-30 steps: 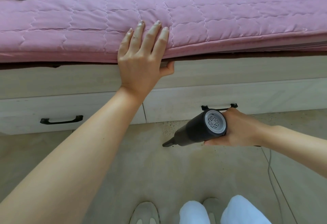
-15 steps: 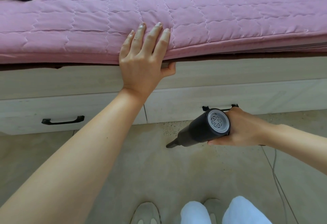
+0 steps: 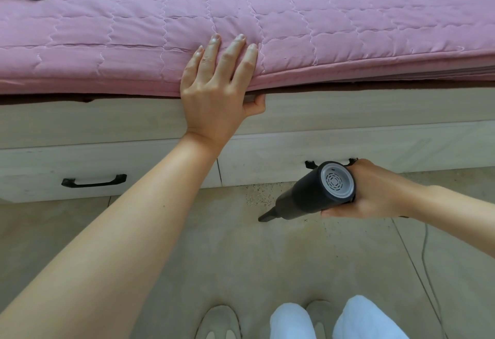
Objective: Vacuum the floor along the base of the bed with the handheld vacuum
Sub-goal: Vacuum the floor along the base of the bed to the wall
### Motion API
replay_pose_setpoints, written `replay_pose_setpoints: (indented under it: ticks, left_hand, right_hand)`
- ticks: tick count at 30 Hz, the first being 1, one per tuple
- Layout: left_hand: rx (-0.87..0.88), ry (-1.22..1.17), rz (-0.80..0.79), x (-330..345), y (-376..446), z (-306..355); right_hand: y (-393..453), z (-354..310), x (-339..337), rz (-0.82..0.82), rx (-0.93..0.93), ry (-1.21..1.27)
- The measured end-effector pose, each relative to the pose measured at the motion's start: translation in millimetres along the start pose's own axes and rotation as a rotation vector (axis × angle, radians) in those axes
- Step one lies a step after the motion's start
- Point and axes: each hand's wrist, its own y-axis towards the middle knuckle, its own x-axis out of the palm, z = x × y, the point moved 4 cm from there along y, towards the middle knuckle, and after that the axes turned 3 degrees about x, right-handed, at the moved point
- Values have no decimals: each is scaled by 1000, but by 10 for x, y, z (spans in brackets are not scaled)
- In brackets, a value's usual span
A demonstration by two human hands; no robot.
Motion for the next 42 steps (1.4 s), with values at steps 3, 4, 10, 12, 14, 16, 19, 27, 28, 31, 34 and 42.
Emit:
replay_pose_setpoints:
  ticks: [3, 4, 10, 12, 14, 16, 19, 27, 28, 31, 34, 42]
  left_hand:
    - [1, 4, -1, 0, 2, -3]
    - [-1, 8, -3, 3, 0, -1]
    - [0, 13, -4, 7, -8, 0]
    - [1, 16, -4, 6, -7, -1]
    - [-2, 15, -2, 9, -11, 0]
    - [2, 15, 1, 10, -16, 1]
    - [5, 16, 6, 8, -6, -4]
    - [-1, 8, 3, 5, -3, -3]
    - [-3, 7, 2, 4, -1, -7]
    - [-4, 9, 3, 3, -7, -4]
    - [-1, 8, 6, -1, -5, 2]
    - [-6, 4, 7, -6, 8, 0]
  right_hand:
    - [-18, 1, 7, 26, 2, 13]
    - [-15, -1, 20, 36, 9, 19]
    - [72, -32, 119, 71, 13, 9]
    - [103, -59, 134, 73, 17, 17]
    - [140, -83, 138, 84, 21, 23]
    - [173, -99, 137, 89, 36, 20]
    - [179, -110, 139, 98, 51, 8]
    - [57, -68, 137, 86, -27, -4]
    - [49, -78, 124, 76, -33, 4]
    - [42, -104, 106, 54, -41, 27]
    - [64, -126, 119, 33, -23, 23]
    - [179, -179, 133, 97, 33, -42]
